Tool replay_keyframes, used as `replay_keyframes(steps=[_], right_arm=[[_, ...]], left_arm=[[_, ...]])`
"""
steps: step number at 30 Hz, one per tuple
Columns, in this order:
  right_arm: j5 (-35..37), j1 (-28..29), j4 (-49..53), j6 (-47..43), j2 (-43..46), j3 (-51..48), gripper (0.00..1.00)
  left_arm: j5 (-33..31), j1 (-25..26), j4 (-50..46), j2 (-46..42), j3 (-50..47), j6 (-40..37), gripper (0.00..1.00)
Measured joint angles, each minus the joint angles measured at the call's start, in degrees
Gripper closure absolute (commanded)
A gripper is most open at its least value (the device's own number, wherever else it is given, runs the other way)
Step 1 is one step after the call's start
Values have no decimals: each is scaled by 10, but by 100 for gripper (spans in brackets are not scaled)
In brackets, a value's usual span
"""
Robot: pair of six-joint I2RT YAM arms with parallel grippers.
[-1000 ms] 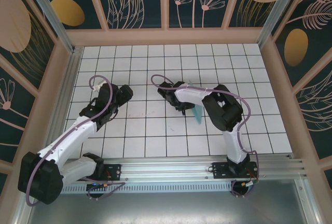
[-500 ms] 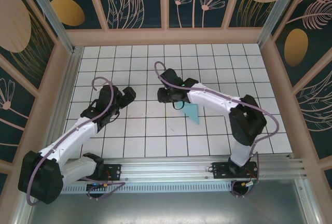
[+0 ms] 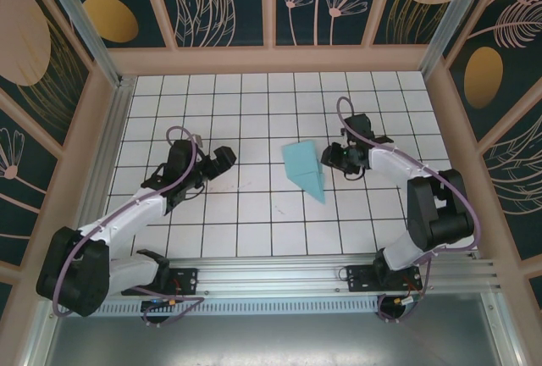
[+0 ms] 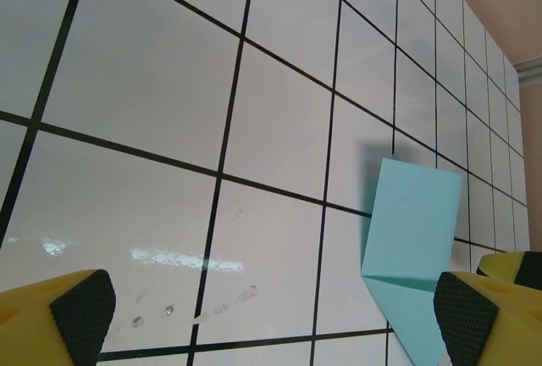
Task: Fold a paper plane with a square sheet of paper (pick it up from the middle)
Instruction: Turn over the paper at the center of the table, then fold the wing for the fifth time at the center of the table.
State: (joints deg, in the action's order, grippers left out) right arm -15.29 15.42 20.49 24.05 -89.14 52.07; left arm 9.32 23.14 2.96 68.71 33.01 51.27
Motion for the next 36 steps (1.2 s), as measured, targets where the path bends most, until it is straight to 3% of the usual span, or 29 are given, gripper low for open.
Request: replay_keyframes(steps=[7,12,21,24,29,36], right_arm=[[-69,-3,-55,-44,-6,-4,51],[-104,-3,-87,-66,-69,10,56],[-158,-3,-117,-82,-104,17,86],[-172,-5,-128,-79,-104,17,90],[-209,-4,-174,-45,-104,2,91],[-254,38,-285,90,-104,-40,91]], left_arm=[[30,0,35,23,-2,9,1],[42,0,47,30,-2,11,1],[55,1,62,30,-9,16,1],[59,1,69,30,-12,18,2],[76,1,93,30,-28,29,2],[102,18,160,30,-80,65,1]])
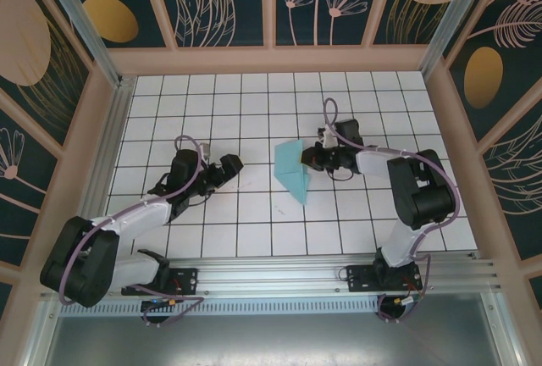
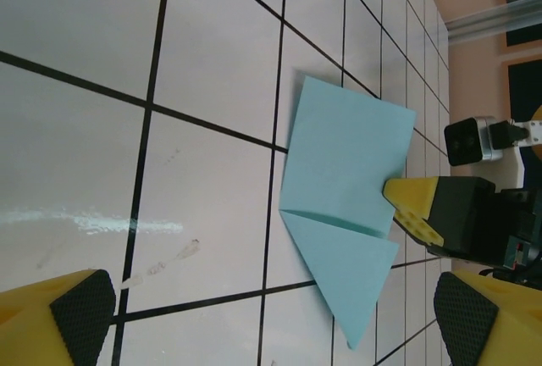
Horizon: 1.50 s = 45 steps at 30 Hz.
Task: Fold a paper plane with a square sheet of paper (pick it up from the middle)
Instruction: Fold the wing for the fifth time at the center of the table.
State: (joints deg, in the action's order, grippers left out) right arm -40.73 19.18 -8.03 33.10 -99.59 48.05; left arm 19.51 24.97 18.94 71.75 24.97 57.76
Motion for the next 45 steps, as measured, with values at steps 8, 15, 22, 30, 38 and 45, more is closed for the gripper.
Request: replay_keyframes(steps=[8,15,22,30,38,45], right_arm=[[-49,44,-122,143,0,-2,91],[-79,48,-172,229,0,5,91],[-107,48,-242,308,0,5,91],[-128,48,-281,361,0,5,91],[-142,48,-317,398,0,5,91],[-150,48,-325,409,0,4,91]], left_arm=[[22,52,129,40,-41,61,2],[39,73,243,60,-45,96,12],[38,75,314,60,-50,128,36],[13,75,376,60,-65,172,59],[10,75,423,64,-70,191,61],[1,75,431,82,-73,193,60]])
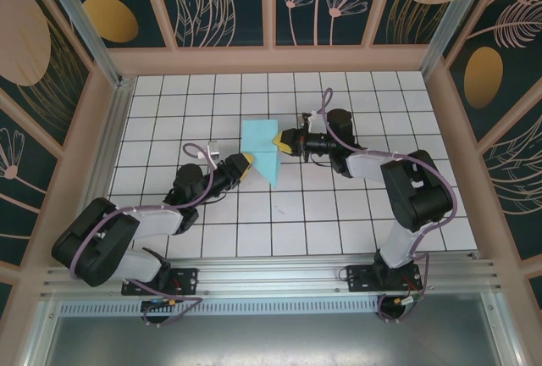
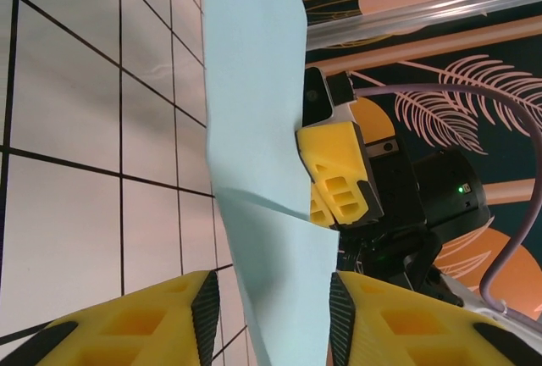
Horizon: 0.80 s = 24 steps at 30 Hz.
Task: Fold a paper plane with a square sheet of paper (pick it up from the middle)
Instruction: Fold the wing for the fifth time at the center of the table.
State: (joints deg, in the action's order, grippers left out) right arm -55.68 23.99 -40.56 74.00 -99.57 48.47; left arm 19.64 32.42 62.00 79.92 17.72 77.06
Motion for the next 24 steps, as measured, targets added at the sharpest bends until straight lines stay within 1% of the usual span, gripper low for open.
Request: replay_keyframes(steps=[5,7,13,15,16,17,20,22,24], right_arm=[[0,0,0,1,0,-1,91],[-2,0,0,0,0,-3,91],[-4,0,0,-1,0,-7,91],[-3,0,2,-2,0,-7,89],[-3,0,5,-6,0,-7,86],[-3,0,10,-12,0,-8,81],[3,0,47,-47,0,-8,62],[16,-1,91,-87,1,-9,56],[34,-7,137,-130,1,-9,54]], left_arm=[[-9,0,9,3,-5,2,76],[-10,0,13,3,-6,2,78],[-14,0,17,3,-6,2,91],[-17,0,13,4,-6,0,94],[-18,0,9,4,-6,-2,95],[-20,0,2,4,-6,-5,96],[-23,0,-33,4,-2,-19,97],[-25,0,-63,5,3,-32,97],[-26,0,-90,11,11,-47,97]])
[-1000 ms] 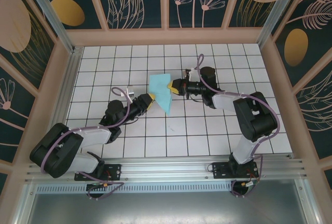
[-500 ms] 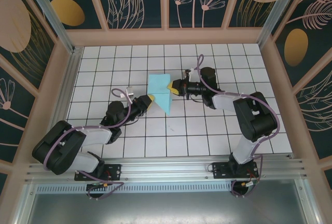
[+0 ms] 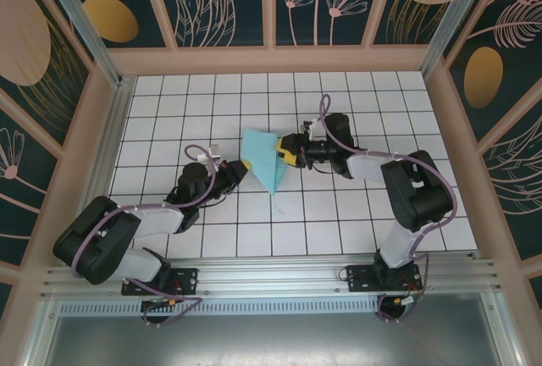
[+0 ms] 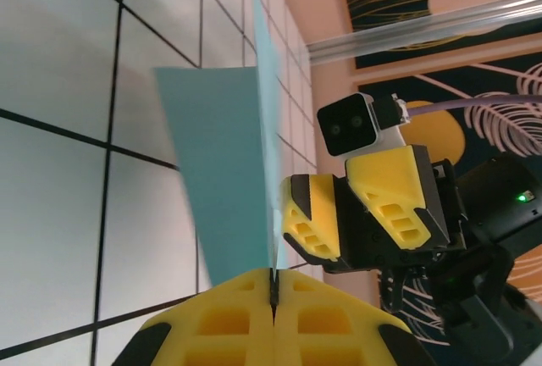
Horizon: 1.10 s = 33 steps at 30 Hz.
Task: Fold a paper plane with a square sheet of paper (pick it up from the middle)
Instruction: Fold the wing for the fifth time at the center of the table.
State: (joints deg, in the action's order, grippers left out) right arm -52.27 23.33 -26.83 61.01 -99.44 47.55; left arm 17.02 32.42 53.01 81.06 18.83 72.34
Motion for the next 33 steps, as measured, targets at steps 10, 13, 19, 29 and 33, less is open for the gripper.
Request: replay_keyframes(steps=[10,13,19,29,33], right_arm=[[122,10,173,-191,50,-9,58],[136,29,189,-220,57,-9,63],[147,54,212,-253,55,-9,76],[145,74,211,-256,-20,12,87],[141,74,212,-256,-35,14,88]], left_arm=[[3,2,-90,57,23,-57,98],[5,9,-105,59,37,-68,98],[4,18,-128,85,58,-85,98],[3,23,-180,118,87,-104,99],[3,28,-192,120,96,-109,100]])
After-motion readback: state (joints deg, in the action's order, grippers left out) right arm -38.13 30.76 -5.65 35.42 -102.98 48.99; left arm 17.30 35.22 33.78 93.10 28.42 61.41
